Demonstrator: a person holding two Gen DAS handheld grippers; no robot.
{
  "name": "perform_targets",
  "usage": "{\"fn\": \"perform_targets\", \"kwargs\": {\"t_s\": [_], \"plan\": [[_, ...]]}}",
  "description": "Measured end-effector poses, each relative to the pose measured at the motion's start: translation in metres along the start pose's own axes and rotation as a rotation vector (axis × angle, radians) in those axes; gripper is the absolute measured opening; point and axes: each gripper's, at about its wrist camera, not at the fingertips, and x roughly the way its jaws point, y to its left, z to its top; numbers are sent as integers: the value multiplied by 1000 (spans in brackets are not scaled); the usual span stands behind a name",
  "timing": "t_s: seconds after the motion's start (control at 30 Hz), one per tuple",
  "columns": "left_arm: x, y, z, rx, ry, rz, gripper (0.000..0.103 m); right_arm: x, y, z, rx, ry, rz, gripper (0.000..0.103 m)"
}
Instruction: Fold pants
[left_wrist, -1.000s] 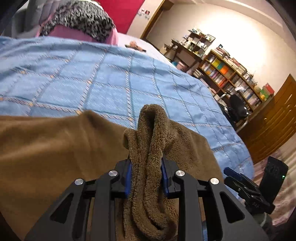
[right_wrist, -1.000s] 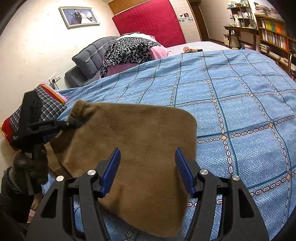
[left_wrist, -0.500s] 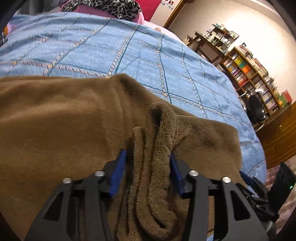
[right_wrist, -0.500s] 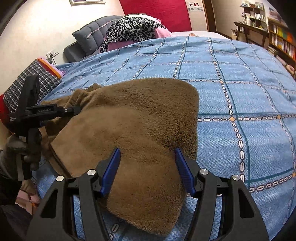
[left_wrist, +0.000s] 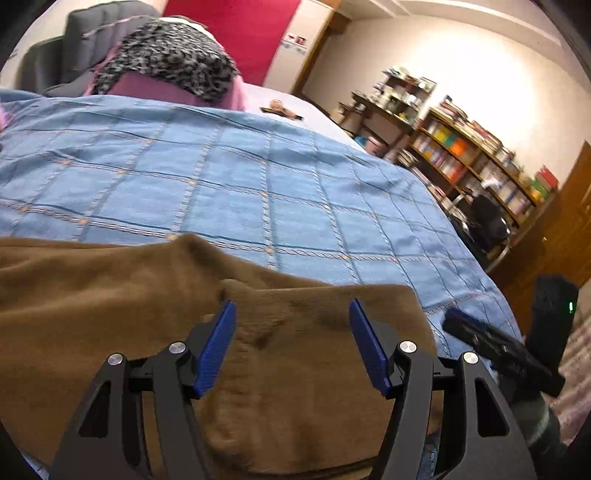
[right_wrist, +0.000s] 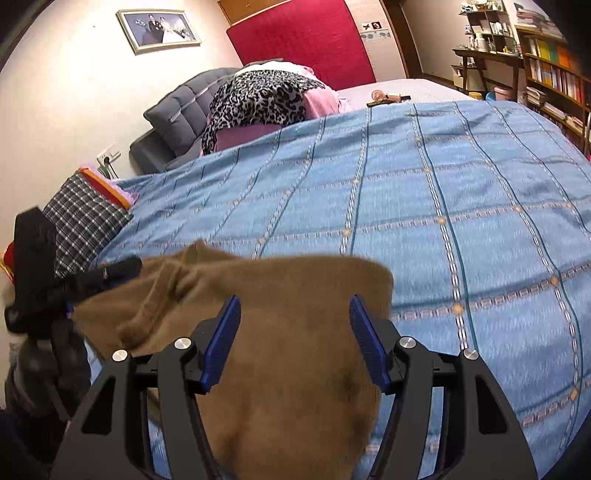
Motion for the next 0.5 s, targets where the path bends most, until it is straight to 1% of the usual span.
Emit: {"fn": "perform_targets", "kwargs": {"t_s": [0.1, 0.17, 0.27, 0.33, 0.43, 0.5], "plan": [[22, -3, -1, -10, 37, -9, 63, 18, -5, 12, 12, 31, 13, 63], [37, 2, -5, -42, 71, -11, 63, 30, -8, 16, 33, 65, 14, 63], [50, 12, -11, -73, 85, 8, 63, 48, -16, 17, 57, 112, 2, 63], [53, 17, -14, -84, 81, -1, 63, 58, -22, 14, 68, 141, -4, 63], [56, 18, -19, -53, 74, -2, 63, 71, -27, 5, 72, 169, -25, 63], [59, 15, -23, -26, 67, 6, 63, 78, -25, -4, 43, 171, -51, 63]]}}
